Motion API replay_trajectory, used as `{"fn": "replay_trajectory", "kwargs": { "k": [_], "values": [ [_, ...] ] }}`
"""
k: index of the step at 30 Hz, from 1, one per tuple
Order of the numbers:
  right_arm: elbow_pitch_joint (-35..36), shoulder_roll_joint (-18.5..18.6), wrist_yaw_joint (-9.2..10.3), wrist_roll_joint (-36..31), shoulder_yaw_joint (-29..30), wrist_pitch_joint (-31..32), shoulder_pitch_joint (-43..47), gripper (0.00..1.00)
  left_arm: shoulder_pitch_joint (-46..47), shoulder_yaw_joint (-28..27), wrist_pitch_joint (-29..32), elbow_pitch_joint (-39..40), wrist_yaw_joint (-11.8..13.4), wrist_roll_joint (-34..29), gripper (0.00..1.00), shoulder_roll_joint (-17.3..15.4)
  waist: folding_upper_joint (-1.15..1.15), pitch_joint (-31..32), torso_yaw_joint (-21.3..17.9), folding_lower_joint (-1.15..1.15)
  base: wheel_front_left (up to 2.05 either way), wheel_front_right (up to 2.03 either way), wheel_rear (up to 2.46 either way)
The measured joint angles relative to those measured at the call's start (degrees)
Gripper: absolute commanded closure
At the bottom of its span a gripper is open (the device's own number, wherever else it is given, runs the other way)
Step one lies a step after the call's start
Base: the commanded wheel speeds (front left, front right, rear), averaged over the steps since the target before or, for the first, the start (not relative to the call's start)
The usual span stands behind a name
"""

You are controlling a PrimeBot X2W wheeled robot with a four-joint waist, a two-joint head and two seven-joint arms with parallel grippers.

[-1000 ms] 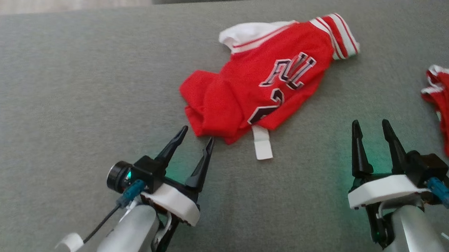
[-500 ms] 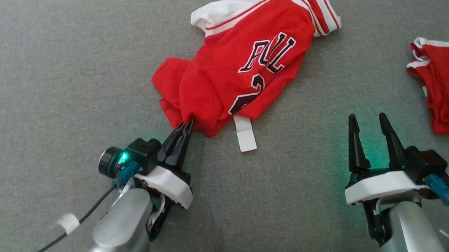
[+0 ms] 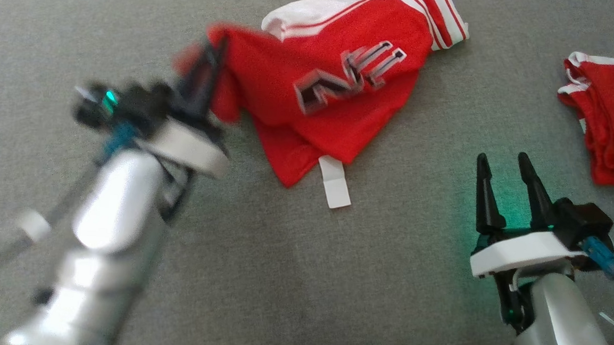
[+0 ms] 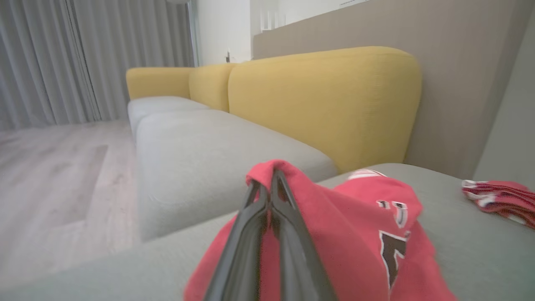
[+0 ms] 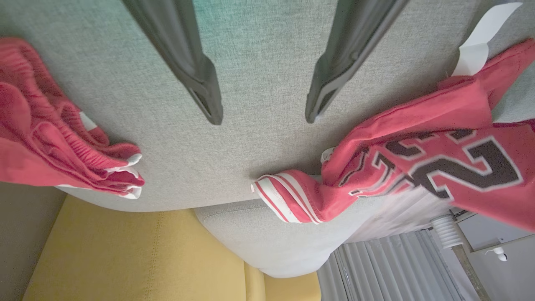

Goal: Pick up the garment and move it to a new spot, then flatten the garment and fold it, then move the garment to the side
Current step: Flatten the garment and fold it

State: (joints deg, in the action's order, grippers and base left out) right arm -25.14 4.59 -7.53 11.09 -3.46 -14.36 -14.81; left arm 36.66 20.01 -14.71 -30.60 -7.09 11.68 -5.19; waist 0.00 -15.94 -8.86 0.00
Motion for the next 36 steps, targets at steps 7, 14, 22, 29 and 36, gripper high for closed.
{"fn": "replay_trajectory", "kwargs": {
  "k": [7,14,22,29,36],
  "values": [
    [-2.1,-0.4,0.0,0.9,-1.9,0.0,-1.6,0.0,10.2,-6.7,-0.1,-5.7,3.4,-2.7,0.0,-4.9,0.0,-1.1,-1.8,0.0,0.0,0.0,0.0],
    [-2.6,-0.5,-0.01,1.4,-0.5,0.0,-1.6,0.0,-1.8,-5.9,-0.1,-2.4,2.3,-2.5,0.0,1.4,0.0,-1.9,-1.3,0.0,0.0,0.0,0.0],
    [-3.2,-0.5,-0.01,0.9,-0.3,0.0,-1.7,0.0,-11.3,6.7,0.0,-2.1,0.1,-0.4,0.0,2.6,0.0,-1.7,0.2,0.0,0.0,0.0,0.0],
    [-3.4,-0.6,0.0,0.9,-1.5,0.0,-2.6,0.0,-10.5,14.4,0.0,-5.5,0.0,1.3,0.0,2.7,0.0,-2.4,-0.8,0.0,0.0,0.0,0.0],
    [-3.8,-0.6,0.0,0.9,-0.3,0.0,-2.5,0.0,-6.8,16.7,-0.5,-11.7,2.1,1.4,0.52,2.9,0.0,-3.4,-2.3,-0.01,0.0,0.0,0.0]
  ]
}}
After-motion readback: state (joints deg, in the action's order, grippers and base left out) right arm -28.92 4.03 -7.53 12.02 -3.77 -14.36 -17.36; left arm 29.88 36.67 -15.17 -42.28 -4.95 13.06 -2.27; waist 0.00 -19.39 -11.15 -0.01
